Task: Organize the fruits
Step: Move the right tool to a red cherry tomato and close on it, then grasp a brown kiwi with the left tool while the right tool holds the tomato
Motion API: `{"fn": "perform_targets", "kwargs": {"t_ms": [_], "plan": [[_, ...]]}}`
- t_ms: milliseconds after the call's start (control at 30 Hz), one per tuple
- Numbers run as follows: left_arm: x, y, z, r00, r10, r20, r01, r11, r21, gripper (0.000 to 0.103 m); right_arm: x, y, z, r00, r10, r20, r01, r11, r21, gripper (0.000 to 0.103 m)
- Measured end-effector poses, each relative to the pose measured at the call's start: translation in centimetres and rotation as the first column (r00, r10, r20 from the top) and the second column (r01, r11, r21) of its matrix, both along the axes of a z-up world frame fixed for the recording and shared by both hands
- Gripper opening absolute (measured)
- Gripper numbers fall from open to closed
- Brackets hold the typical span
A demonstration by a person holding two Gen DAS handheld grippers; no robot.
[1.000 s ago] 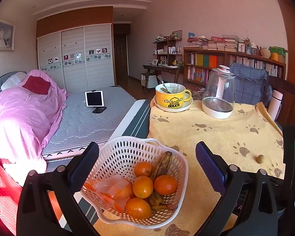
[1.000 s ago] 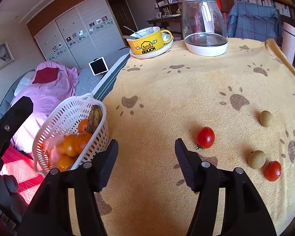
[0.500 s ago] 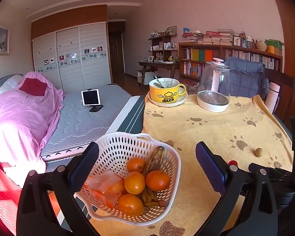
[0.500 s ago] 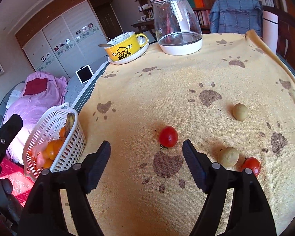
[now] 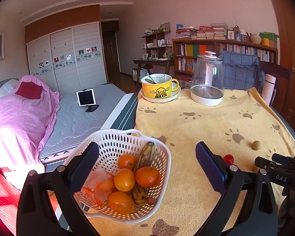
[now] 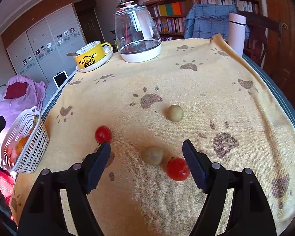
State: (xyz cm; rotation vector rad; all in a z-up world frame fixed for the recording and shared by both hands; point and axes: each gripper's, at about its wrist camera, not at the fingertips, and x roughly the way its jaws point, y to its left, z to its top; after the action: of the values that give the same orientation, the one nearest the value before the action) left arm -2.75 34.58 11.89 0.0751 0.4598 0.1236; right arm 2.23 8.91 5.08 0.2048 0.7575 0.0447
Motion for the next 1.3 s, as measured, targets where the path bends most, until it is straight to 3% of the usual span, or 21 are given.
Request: {"fn": "perform_targets", "kwargs": {"t_ms": [267,567,833,1067,1133,1233,1300], "plan": [[0.2,-2.0,-1.0,0.999,-0.046,-0.02,0.047,0.998,0.037,0.1,-1.5,-4.1,-0.7,0.998,-0.067,-0.014,0.067,0.997,-0.028,0.075],[0.5,-3.2,-1.7,0.996,-0.082,-0.045,0.083,0.996,0.031,0.1,-2.1,-2.5,-1.5,0.999,0.023,-0.045,-0.025,0.998,-0.049,0.072],[0.3,-3.3,-1.7,0.995,-0.085,-0.042,0.087,0.996,0.029,0.1,-1.4,-1.6,-2.2,0.995,0.051,-0.089,-0.057,0.996,-0.067,0.043],[0.3,-3.7,-1.7,0.994,-0.095,-0.044,0.097,0.995,0.035,0.1,0.0,-1.5,-2.7,0.994,0.048,-0.102,-0.055,0.996,-0.073,0.042],[0.3,-3.8,-1.8,0.993,-0.108,-0.049,0.11,0.994,0.024,0.1,0.3,-1.5,-3.0,0.992,0.055,-0.113,-0.064,0.995,-0.072,0.037],[0.5,-3.8,-2.2,0.989,-0.134,-0.07,0.134,0.991,-0.011,0.1,0.3,-1.6,-3.1,0.992,0.06,-0.115,-0.068,0.995,-0.068,0.03],[0.9,-3.8,-2.6,0.982,-0.165,-0.096,0.158,0.985,-0.076,0.1,0.1,-1.9,-2.9,0.992,0.064,-0.11,-0.07,0.996,-0.055,0.029]]}}
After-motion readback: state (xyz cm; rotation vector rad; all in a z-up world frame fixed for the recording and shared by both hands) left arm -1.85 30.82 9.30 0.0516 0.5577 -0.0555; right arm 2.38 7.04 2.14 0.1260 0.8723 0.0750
